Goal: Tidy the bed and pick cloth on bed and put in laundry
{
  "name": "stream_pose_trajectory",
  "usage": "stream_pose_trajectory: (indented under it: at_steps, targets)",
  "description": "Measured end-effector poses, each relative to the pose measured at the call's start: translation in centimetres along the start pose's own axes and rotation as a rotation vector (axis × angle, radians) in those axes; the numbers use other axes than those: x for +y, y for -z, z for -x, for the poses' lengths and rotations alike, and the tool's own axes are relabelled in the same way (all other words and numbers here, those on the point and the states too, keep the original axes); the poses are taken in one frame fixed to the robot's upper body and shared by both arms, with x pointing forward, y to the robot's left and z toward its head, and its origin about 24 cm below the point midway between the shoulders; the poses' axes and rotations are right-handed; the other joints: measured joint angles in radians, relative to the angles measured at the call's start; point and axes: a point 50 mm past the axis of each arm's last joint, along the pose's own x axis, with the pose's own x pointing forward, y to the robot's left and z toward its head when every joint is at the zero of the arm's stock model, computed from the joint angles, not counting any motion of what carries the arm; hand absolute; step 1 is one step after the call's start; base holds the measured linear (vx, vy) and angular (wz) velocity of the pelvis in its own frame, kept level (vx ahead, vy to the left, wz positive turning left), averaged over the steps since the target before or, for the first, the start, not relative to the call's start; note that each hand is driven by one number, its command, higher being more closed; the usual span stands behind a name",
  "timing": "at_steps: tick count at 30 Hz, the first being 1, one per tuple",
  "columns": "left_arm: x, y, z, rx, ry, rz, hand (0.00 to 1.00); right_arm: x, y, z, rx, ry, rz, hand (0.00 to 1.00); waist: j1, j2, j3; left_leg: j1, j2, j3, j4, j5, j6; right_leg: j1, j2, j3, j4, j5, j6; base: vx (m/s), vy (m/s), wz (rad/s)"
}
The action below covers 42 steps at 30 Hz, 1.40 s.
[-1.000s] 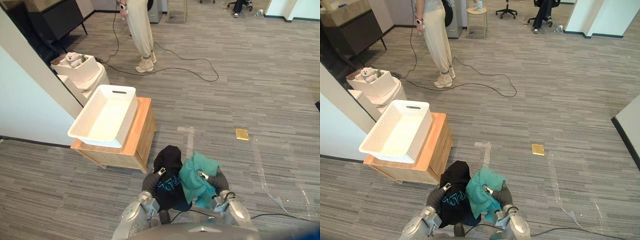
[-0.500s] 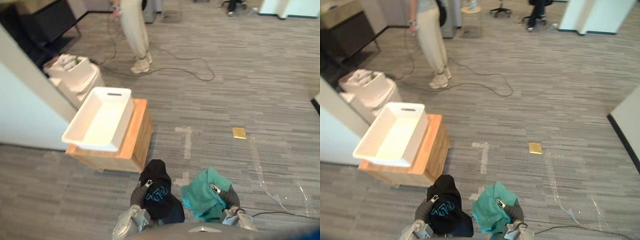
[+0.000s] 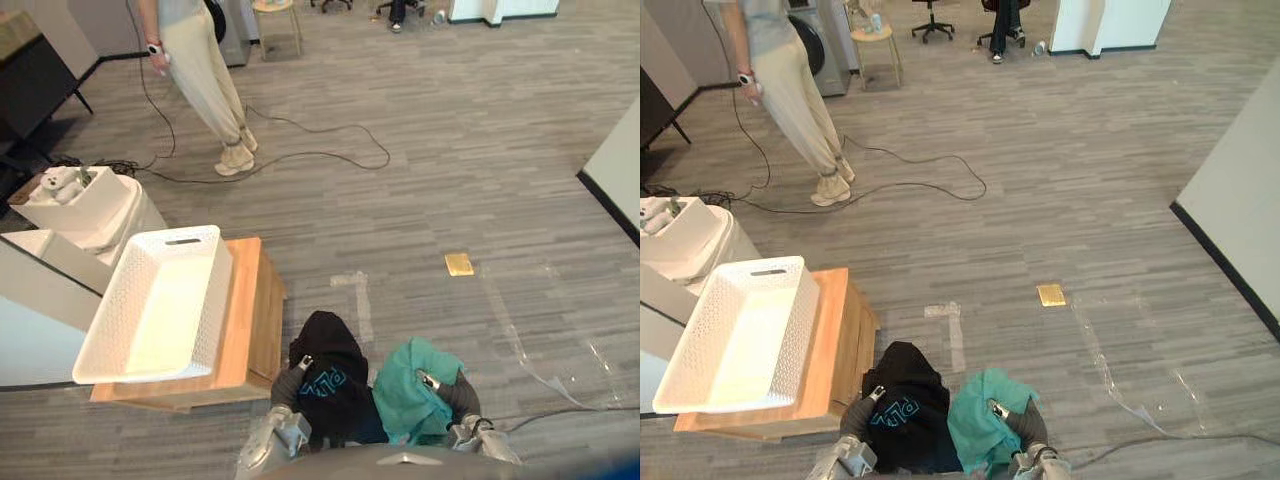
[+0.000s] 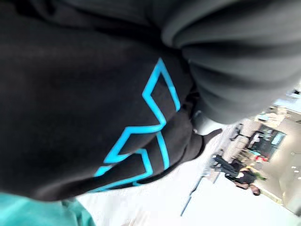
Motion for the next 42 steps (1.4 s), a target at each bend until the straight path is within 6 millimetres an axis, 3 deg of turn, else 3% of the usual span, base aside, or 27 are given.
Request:
stream_pose_trajectory:
  at_steps: [3,6,7,8,9,10,11,12,14,15,17,18,20,22,23,24,25,27,28,30,31,33,35,37,39,40,42]
  targets:
    - [0.7,-0.3,0.2,-0.011,-0.022,-0.023,1.00,0.7,0.4,0.6,0.005,-0.044,0.000,1.00,-0.003,-0.025,0.009,0.093,0.008,-0.028,-0.021,-0.032,-0.006,-0.098,-0.002,-0.070,0.017,-0.077,-0.036,0.38,-0.015,0.38]
    - [0.8,-1.0,-0.3,-0.032,-0.039,-0.011,1.00,0.9,-0.3,0.4,-0.038,-0.072,0.012,1.00,-0.033,0.000,0.021,0.164,0.059,-0.097,-0.034,-0.036,-0.017,-0.145,0.019,-0.173,-0.284,-0.084,-0.082,0.53,-0.113,0.76]
    - [0.8,-1.6,-0.8,-0.050,-0.036,-0.013,1.00,1.0,-0.6,0.4,-0.056,-0.079,0.016,1.00,-0.041,0.014,0.030,0.178,0.090,-0.135,-0.030,-0.036,-0.032,-0.144,0.051,-0.171,-0.468,-0.019,-0.099,0.52,-0.232,0.96]
    - [0.8,-2.3,-1.2,-0.070,-0.031,-0.019,1.00,1.2,-0.8,0.4,-0.073,-0.090,0.020,1.00,-0.042,0.015,0.033,0.194,0.109,-0.168,-0.031,-0.042,-0.062,-0.135,0.077,-0.137,-0.664,0.090,-0.089,0.53,-0.264,0.93]
    - [1.0,-2.4,-1.2,-0.072,-0.034,-0.020,1.00,1.2,-0.9,0.4,-0.080,-0.094,0.021,1.00,-0.041,0.009,0.033,0.201,0.110,-0.181,-0.029,-0.051,-0.085,-0.125,0.079,-0.112,-0.749,0.155,-0.079,0.54,-0.320,0.91]
    - [1.4,-3.0,-1.0,-0.087,-0.038,-0.023,1.00,1.6,-1.1,0.5,-0.095,-0.108,0.022,1.00,-0.043,-0.026,0.036,0.239,0.099,-0.209,-0.028,-0.086,-0.135,-0.112,0.059,-0.066,-0.807,0.280,-0.087,0.56,-0.358,0.77]
    - [0.9,-2.7,-1.5,-0.079,-0.035,0.009,1.00,1.2,-1.7,0.2,-0.102,-0.110,0.053,1.00,-0.053,0.032,0.061,0.276,0.157,-0.233,-0.020,-0.118,-0.150,-0.116,0.095,-0.088,-0.696,0.271,-0.124,0.61,-0.410,0.67]
    - [0.7,-2.6,-1.5,-0.080,-0.026,0.015,1.00,1.0,-2.2,-0.1,-0.113,-0.116,0.069,1.00,-0.049,0.046,0.061,0.272,0.172,-0.238,-0.005,-0.106,-0.161,-0.128,0.107,-0.094,-0.657,0.224,-0.139,0.47,-0.351,0.24]
    - [0.5,-2.2,-1.2,-0.088,-0.036,0.039,1.00,1.3,-3.7,-1.0,-0.155,-0.155,0.101,1.00,-0.034,0.070,0.058,0.223,0.201,-0.251,0.137,-0.043,-0.146,-0.152,0.131,-0.116,-0.550,0.105,-0.162,0.45,-0.395,-0.08]
    - [0.6,-2.1,-1.1,-0.089,-0.043,0.053,1.00,1.5,-3.9,-1.2,-0.160,-0.166,0.104,1.00,-0.029,0.074,0.058,0.189,0.212,-0.260,0.210,-0.015,-0.145,-0.139,0.139,-0.126,-0.551,0.087,-0.171,0.48,-0.415,0.09]
    - [0.3,-1.8,-1.1,-0.106,-0.064,0.148,1.00,1.6,-4.4,-1.4,-0.161,-0.194,0.138,1.00,-0.030,0.106,0.086,-0.010,0.288,-0.301,0.619,0.140,-0.156,0.015,0.198,-0.184,-0.689,0.072,-0.186,0.39,-0.219,0.42]
    - [0.2,-1.8,-1.0,-0.109,-0.061,0.161,1.00,1.5,-4.4,-1.3,-0.155,-0.198,0.155,1.00,-0.024,0.116,0.088,-0.056,0.293,-0.296,0.708,0.119,-0.155,0.058,0.207,-0.201,-0.721,0.070,-0.190,0.37,-0.115,0.52]
    - [0.0,-1.8,-0.7,-0.120,-0.047,0.171,1.00,1.5,-4.3,-1.2,-0.138,-0.213,0.189,1.00,-0.014,0.097,0.095,-0.158,0.272,-0.237,0.807,0.053,-0.138,0.159,0.210,-0.240,-0.793,0.063,-0.215,0.29,-0.107,0.43]
    - [-0.5,-2.2,-0.3,-0.147,-0.018,0.181,1.00,1.4,-4.6,-1.0,-0.144,-0.232,0.205,1.00,0.006,0.089,0.086,-0.214,0.243,-0.060,0.603,0.009,-0.108,0.263,0.208,-0.312,-0.894,0.078,-0.215,0.30,-0.089,0.45]
    - [-0.6,-2.4,-0.3,-0.155,-0.010,0.182,1.00,1.5,-4.7,-1.1,-0.148,-0.239,0.212,1.00,0.006,0.092,0.083,-0.218,0.241,0.011,0.510,0.037,-0.101,0.278,0.207,-0.339,-0.911,0.087,-0.209,0.38,-0.074,0.83]
    - [-0.8,-2.6,-0.4,-0.157,-0.001,0.181,1.00,1.7,-4.7,-1.0,-0.153,-0.244,0.216,1.00,0.002,0.088,0.072,-0.213,0.242,0.179,0.381,0.084,-0.052,0.306,0.194,-0.399,-0.926,0.076,-0.196,0.42,-0.060,1.52]
    - [-1.3,-2.9,-0.9,-0.154,0.021,0.181,1.00,2.0,-4.8,-0.9,-0.161,-0.246,0.208,1.00,-0.016,0.062,0.052,-0.181,0.211,0.301,0.278,0.104,-0.035,0.323,0.158,-0.478,-0.928,0.070,-0.185,0.36,-0.045,1.78]
    - [-2.6,-3.2,-1.8,-0.156,0.068,0.188,1.00,1.9,-5.6,-0.7,-0.190,-0.254,0.232,1.00,-0.028,0.062,0.043,-0.173,0.189,0.415,0.191,0.102,-0.019,0.329,0.144,-0.559,-0.924,0.060,-0.167,0.23,-0.013,1.69]
    - [-3.1,-3.4,-2.2,-0.153,0.090,0.185,1.00,2.1,-6.4,-0.9,-0.214,-0.265,0.245,1.00,-0.022,0.069,0.038,-0.162,0.160,0.443,0.124,0.095,0.003,0.336,0.136,-0.602,-0.909,0.032,-0.139,0.29,0.019,1.56]
    - [-3.0,-3.2,-2.2,-0.141,0.082,0.185,1.00,2.4,-6.8,-1.3,-0.221,-0.280,0.252,1.00,0.006,0.069,0.037,-0.121,0.109,0.400,0.037,0.071,0.035,0.334,0.099,-0.634,-0.802,-0.032,-0.096,0.27,0.069,1.19]
    - [-2.4,-2.9,-1.9,-0.123,0.060,0.170,1.00,3.2,-7.0,-1.8,-0.218,-0.315,0.261,1.00,0.018,0.053,0.035,-0.095,0.068,0.344,0.003,0.071,0.040,0.294,0.021,-0.612,-0.592,-0.092,-0.088,0.28,0.083,1.00]
    - [-1.9,-2.7,-1.6,-0.102,0.038,0.150,1.00,4.0,-6.9,-2.2,-0.208,-0.349,0.268,1.00,0.017,0.036,0.037,-0.066,0.025,0.264,-0.031,0.074,0.047,0.216,-0.049,-0.513,-0.355,-0.131,-0.107,0.30,0.009,1.42]
    - [-0.9,-2.7,-1.2,-0.081,0.016,0.104,1.00,5.0,-6.0,-2.1,-0.182,-0.362,0.248,1.00,-0.006,0.027,0.031,-0.043,0.003,0.124,-0.049,0.078,0.043,0.183,-0.007,-0.356,-0.352,-0.193,-0.103,0.33,-0.143,2.02]
    - [-0.2,-2.9,-1.1,-0.078,0.007,0.079,1.00,5.6,-5.3,-1.9,-0.168,-0.356,0.233,1.00,-0.010,0.034,0.032,-0.011,0.001,-0.016,-0.076,0.100,0.026,0.147,0.079,-0.185,-0.428,-0.205,-0.114,0.29,-0.199,2.20]
    - [0.1,-2.9,-1.0,-0.075,0.005,0.071,1.00,5.9,-5.0,-1.7,-0.164,-0.342,0.217,1.00,-0.018,0.028,0.029,0.003,-0.007,-0.128,-0.090,0.120,0.005,0.132,0.116,-0.067,-0.551,-0.161,-0.101,0.23,-0.215,2.00]
    - [0.5,-2.9,-0.7,-0.070,-0.003,0.062,1.00,6.3,-4.8,-1.8,-0.167,-0.346,0.202,1.00,0.003,-0.014,0.020,0.028,-0.042,-0.160,-0.124,0.133,-0.014,0.128,0.085,-0.026,-0.657,-0.011,-0.095,0.25,-0.286,1.29]
    - [0.9,-1.6,-0.1,-0.026,-0.032,0.075,1.00,6.2,-4.6,-2.1,-0.151,-0.347,0.208,1.00,0.021,-0.003,0.009,0.066,-0.032,-0.197,-0.173,0.154,-0.047,0.161,0.081,-0.053,-0.669,-0.044,-0.101,0.22,-0.264,0.80]
